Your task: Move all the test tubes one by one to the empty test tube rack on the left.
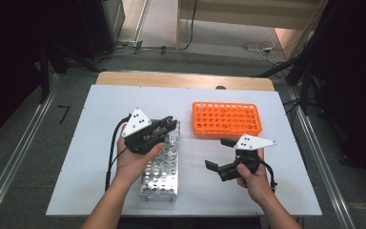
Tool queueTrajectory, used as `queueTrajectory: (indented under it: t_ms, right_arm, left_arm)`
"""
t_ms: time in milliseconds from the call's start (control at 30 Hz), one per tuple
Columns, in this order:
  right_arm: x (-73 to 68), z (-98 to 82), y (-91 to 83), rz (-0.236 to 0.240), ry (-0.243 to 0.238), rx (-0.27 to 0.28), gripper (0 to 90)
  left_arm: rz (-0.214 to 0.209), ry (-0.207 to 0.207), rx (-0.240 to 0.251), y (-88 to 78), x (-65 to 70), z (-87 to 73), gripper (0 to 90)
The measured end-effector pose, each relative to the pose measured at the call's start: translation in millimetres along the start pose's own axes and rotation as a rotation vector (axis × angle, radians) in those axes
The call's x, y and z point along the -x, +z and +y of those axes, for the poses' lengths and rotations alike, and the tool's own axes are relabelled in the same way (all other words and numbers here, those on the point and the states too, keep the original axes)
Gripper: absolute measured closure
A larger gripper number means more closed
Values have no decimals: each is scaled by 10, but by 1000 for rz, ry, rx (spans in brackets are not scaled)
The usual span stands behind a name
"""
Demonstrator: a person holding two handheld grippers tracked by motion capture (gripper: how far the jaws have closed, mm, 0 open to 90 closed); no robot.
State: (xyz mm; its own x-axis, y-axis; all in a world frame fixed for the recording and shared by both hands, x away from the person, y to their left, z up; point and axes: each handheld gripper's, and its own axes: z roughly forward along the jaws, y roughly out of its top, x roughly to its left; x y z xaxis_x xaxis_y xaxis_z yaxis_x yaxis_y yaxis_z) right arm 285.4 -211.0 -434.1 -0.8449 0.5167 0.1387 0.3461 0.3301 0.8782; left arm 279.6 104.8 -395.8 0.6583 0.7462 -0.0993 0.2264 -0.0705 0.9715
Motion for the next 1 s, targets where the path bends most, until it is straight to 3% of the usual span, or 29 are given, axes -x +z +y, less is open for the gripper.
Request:
queueTrajectory:
  t_ms: [200, 1000]
  right_arm:
    - [10, -3, -7, -5, 1, -1, 0]
    - [15, 0, -23, -11, -1, 0, 0]
  left_arm:
    - [23, -3, 10, 48, -22, -41, 747]
    - [26, 20, -56, 218, 18, -218, 747]
